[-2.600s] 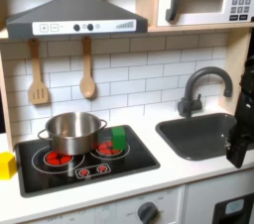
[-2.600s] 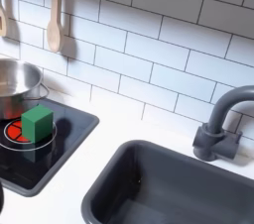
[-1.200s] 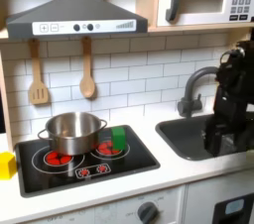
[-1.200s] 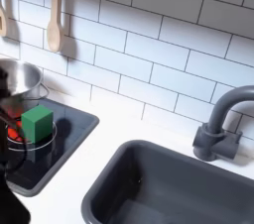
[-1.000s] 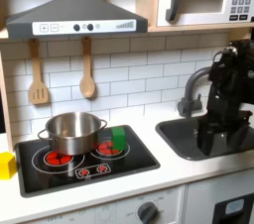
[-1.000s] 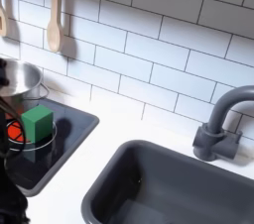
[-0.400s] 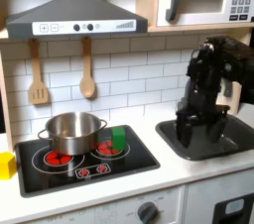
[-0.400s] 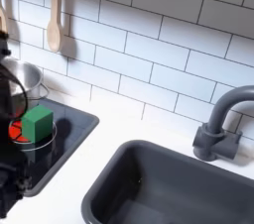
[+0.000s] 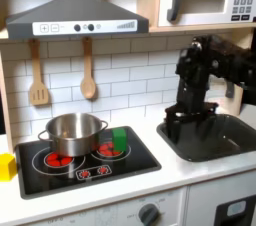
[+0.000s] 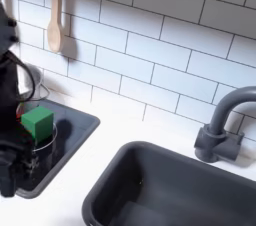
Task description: Reach green block
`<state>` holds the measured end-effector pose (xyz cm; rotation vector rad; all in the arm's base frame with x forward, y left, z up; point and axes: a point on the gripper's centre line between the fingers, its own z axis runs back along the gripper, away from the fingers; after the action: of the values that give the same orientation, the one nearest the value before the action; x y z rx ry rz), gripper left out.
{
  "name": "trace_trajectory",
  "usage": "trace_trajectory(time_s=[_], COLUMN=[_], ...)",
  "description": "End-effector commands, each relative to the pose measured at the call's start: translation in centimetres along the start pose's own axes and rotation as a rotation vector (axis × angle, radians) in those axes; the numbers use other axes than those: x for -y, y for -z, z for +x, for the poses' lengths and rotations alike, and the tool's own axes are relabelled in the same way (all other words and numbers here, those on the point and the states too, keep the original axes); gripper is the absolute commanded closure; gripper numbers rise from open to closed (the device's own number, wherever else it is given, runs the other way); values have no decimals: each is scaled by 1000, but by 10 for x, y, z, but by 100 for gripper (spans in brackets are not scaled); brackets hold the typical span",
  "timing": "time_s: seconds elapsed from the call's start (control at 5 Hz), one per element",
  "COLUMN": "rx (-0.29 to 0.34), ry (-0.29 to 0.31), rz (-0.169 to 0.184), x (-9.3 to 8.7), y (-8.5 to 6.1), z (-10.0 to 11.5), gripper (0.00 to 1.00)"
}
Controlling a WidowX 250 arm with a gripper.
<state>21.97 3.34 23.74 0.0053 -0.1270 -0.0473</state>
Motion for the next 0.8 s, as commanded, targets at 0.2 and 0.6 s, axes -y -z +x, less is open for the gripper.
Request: trace_trajectory(time_s=[0.2,0.6], rx=[6,14], ry=[5,-15], rz=[8,14], x=[-10,-23], y=[7,12], z=[31,49], gripper=[0,0])
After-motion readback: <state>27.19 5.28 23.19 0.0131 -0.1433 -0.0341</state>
